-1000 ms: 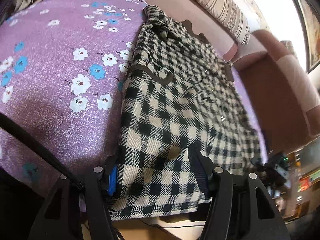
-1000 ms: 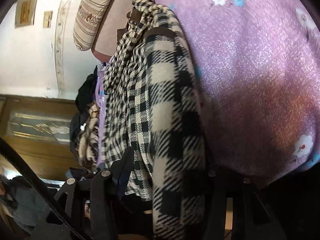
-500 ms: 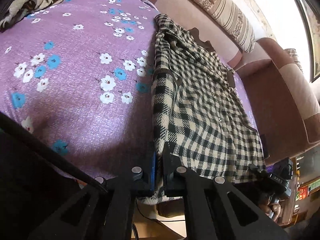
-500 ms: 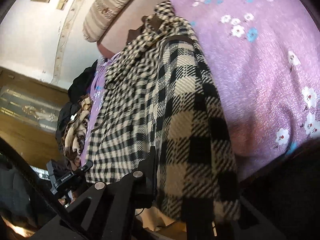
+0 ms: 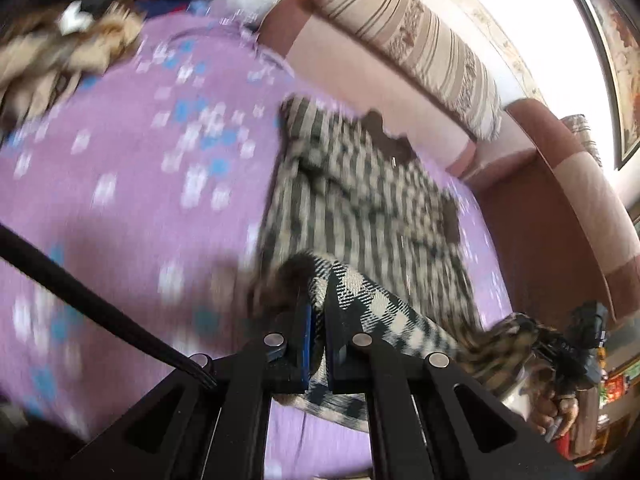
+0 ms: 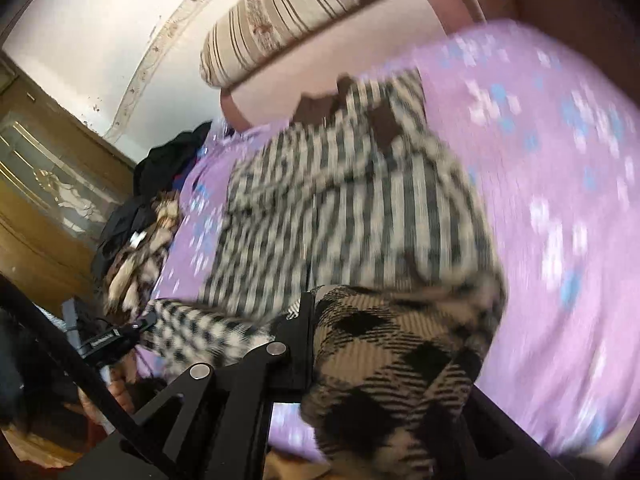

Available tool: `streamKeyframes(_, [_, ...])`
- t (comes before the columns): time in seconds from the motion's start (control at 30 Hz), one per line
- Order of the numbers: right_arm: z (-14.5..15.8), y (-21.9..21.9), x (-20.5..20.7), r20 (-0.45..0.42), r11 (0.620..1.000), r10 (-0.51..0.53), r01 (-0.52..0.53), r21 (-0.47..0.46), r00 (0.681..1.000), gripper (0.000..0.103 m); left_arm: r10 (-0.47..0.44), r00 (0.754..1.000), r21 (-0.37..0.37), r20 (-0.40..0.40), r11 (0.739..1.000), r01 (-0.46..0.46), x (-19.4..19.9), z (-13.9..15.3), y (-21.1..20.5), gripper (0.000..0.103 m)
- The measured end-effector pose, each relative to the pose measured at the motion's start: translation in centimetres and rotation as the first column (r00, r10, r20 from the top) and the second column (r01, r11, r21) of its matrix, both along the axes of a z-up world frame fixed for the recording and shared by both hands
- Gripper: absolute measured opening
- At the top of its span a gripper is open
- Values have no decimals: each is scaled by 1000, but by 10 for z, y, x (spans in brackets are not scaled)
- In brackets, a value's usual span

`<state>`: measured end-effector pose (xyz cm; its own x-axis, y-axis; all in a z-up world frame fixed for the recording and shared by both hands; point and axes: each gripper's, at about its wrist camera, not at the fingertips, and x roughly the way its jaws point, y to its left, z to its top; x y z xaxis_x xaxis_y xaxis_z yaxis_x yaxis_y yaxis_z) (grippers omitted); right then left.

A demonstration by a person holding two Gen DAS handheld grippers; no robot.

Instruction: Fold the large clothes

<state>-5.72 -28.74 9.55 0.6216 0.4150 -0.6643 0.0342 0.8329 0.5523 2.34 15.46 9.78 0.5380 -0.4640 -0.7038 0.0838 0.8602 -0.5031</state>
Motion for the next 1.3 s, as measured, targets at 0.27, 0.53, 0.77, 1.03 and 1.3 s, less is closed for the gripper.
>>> streamKeyframes(0.27, [21,-31,135,62,991,-113,117,-68,992,7,85,996,53,-26,995,-83,157,-1,-30,4])
streamKeyframes(0.53, [-30,-48,230,7,976,-169,168,-135,986,7,101,991,160,-83,983,-87,238,-40,-53,5])
streamKeyframes(0.77, [-35,-70,271,24,981,-175,177,-78,984,7,98,992,120,-74,989,-89,272,-36,-56,5])
streamKeyframes(1.03, [-50,-79,297,-6,980,-198,197,-28,980,27,141,979,-12,-147,989,-144,312,-46,-52,7])
streamKeyframes(1.3, [-28,-103,285,78,954,-299,297,34,951,76,324,938,-163,-122,926,-341,312,-37,-23,75])
